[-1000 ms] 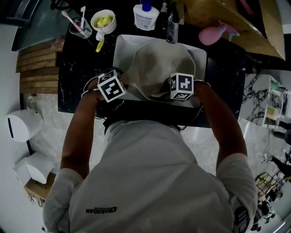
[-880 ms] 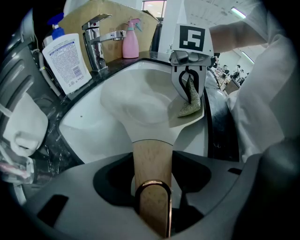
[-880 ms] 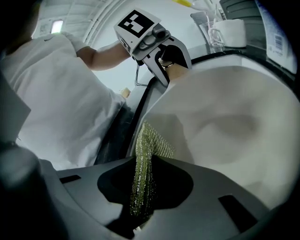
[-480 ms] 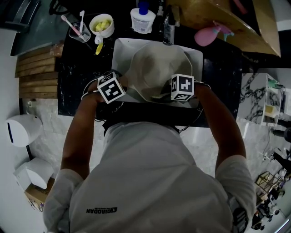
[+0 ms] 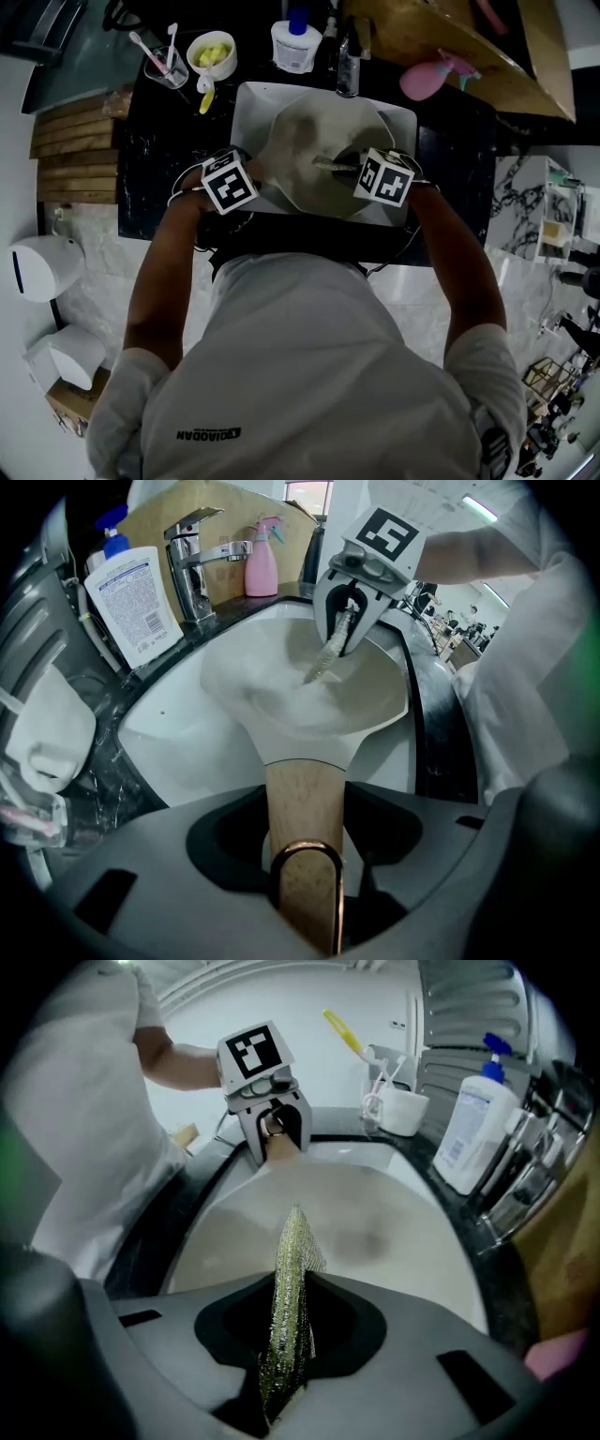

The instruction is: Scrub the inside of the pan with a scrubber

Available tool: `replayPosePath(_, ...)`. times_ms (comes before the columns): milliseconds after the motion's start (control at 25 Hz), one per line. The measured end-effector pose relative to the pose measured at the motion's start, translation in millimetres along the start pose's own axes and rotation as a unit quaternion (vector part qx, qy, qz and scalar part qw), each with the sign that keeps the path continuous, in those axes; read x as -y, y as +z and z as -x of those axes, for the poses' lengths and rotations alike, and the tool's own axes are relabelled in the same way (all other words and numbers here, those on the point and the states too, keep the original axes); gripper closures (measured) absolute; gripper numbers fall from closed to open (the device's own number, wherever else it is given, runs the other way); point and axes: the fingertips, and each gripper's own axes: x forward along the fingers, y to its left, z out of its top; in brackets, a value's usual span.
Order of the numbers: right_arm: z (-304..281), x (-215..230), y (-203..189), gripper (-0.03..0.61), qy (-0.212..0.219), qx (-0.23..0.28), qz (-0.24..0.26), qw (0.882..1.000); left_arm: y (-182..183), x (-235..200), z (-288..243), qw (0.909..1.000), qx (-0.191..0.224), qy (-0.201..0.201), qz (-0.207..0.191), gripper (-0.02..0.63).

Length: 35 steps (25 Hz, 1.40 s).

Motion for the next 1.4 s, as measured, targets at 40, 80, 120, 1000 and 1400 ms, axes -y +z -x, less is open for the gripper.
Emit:
replayPosePath(40, 2.1, 12.3, -1.4, 0.491, -0.033, -0.011, 0.012, 0.999, 0.1, -0.1, 0.0, 1.0, 0.0, 0.0, 0.0, 0.367)
replayPosePath(80, 3.5, 24.0, -3.5, 0.491, -0.064, -0.024, 0.026, 0.997, 0.2, -0.3, 0.0, 1.0, 0.0, 0.001, 0.0, 0.367)
replayPosePath(120, 4.8, 34.9, -5.5, 0.491, -0.091, -0.037, 0.042, 0.994, 0.2, -0.4, -0.1, 1.0, 0.0, 0.001, 0.0, 0.366)
replayPosePath(1000, -3.6, 139.0, -15.0, 0.491, -0.305, -0.213, 0.362, 0.855, -1.5, -0.2, 0.4, 1.0, -0.003, 0.0, 0.0, 0.367)
replayPosePath(1400, -22.7, 142.1, -51.1, 0.489, -0.246, -0.294, 0.356, 0.852, -1.2, -0.8, -0.2, 1.0, -0.002, 0.0, 0.0, 0.367)
